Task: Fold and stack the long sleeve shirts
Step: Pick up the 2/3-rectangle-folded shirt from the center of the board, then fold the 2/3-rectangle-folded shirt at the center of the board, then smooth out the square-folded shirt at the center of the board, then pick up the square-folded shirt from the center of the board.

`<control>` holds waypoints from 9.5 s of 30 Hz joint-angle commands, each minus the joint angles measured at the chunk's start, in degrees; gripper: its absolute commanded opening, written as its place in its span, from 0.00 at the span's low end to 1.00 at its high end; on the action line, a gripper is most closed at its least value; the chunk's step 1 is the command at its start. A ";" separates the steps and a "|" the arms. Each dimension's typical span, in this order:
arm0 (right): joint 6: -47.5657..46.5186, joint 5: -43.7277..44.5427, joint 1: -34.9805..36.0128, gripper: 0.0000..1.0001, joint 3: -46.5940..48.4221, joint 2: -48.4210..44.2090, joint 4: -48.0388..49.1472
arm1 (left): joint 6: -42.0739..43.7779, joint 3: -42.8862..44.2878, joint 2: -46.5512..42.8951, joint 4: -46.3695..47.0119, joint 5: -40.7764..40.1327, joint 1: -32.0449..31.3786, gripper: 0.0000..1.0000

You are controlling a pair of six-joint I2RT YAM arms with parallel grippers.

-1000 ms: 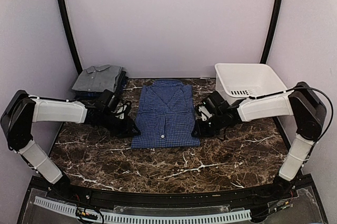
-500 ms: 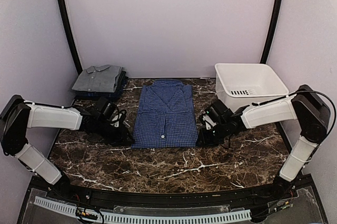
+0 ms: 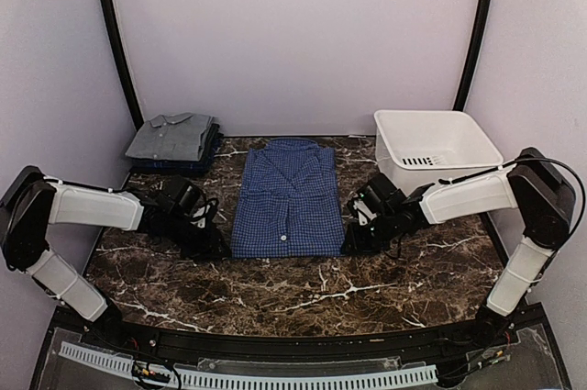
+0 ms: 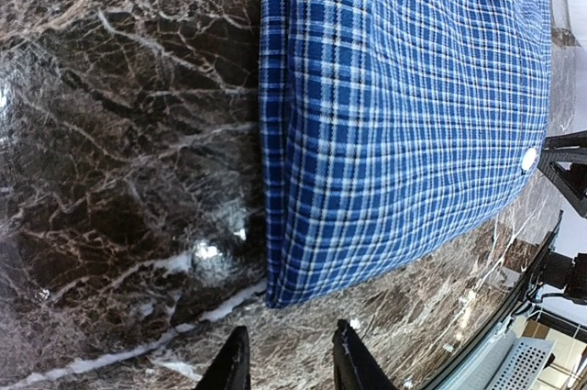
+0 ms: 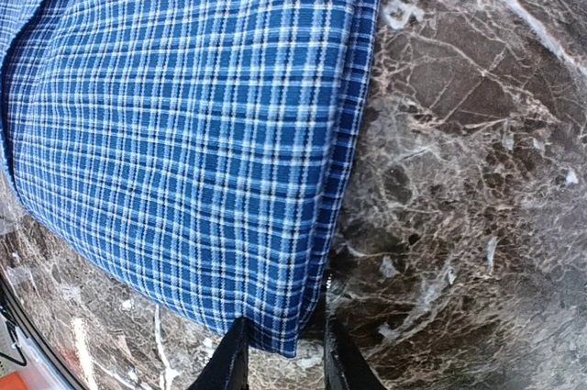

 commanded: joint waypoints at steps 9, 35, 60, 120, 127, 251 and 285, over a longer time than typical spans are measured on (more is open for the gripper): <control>1.24 -0.60 0.68 0.25 -1.73 -1.10 2.89 | -0.68 0.39 3.23 2.18 0.50 -0.16 0.29; 3.12 -0.03 2.05 0.15 -3.90 -1.70 5.95 | -2.58 1.04 6.45 5.94 -0.51 -2.62 0.09; 11.21 8.12 12.04 0.00 -11.70 -23.99 -2.65 | -6.76 -2.84 -18.37 -11.86 -7.41 -11.60 0.00; -1.88 20.95 -3.58 0.00 14.50 4.00 0.56 | -0.66 17.48 10.67 10.16 -0.50 6.24 0.00; -0.77 24.09 -3.76 0.00 14.70 4.55 -1.83 | 2.06 23.45 17.35 8.98 1.65 6.28 0.00; -7.41 20.85 -1.74 0.74 9.25 -10.97 10.12 | 0.74 5.56 -6.26 -2.10 -3.40 3.60 0.54; -8.56 11.65 -1.69 0.88 -2.88 -16.86 9.67 | -5.17 -5.02 -3.19 7.52 -2.10 -1.78 0.62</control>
